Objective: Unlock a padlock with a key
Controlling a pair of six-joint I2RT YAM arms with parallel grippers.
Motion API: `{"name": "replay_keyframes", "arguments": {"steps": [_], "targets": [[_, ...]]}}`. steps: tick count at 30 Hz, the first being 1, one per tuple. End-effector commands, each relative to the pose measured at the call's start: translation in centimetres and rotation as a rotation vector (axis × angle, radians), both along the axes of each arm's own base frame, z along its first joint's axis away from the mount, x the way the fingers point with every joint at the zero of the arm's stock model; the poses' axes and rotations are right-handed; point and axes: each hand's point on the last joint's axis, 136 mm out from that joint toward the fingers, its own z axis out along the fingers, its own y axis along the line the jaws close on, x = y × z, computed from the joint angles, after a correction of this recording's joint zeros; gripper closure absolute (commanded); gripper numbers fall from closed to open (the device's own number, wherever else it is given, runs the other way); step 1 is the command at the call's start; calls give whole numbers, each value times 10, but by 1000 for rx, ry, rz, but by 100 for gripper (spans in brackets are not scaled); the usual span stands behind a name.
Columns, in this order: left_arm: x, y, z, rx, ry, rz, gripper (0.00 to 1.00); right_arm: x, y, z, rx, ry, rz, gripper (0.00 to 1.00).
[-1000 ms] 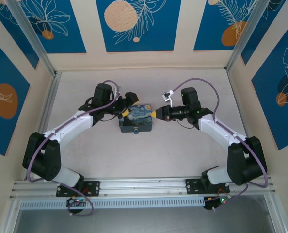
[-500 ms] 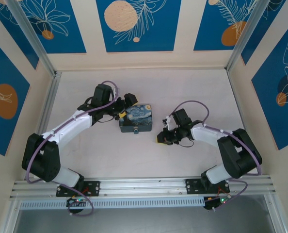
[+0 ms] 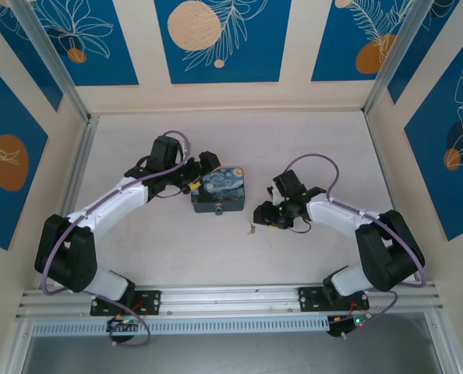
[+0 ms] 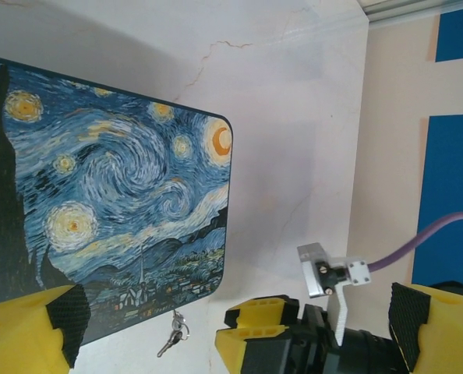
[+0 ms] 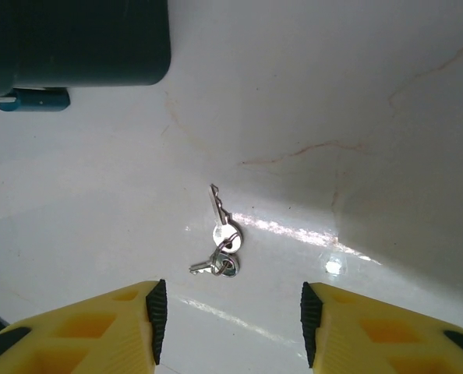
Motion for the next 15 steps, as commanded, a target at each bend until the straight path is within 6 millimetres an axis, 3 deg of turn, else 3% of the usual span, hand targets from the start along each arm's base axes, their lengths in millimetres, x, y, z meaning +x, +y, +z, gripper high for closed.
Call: {"name": "replay_keyframes", "arguments": {"steps": [1,15], "targets": [[-5,3,4,25,-22,-7,0,-2,-7,4,-89,4,-35,51],[-4,3,7,34,-32,-9,0,-2,16,-15,-204,63,-68,62]]}}
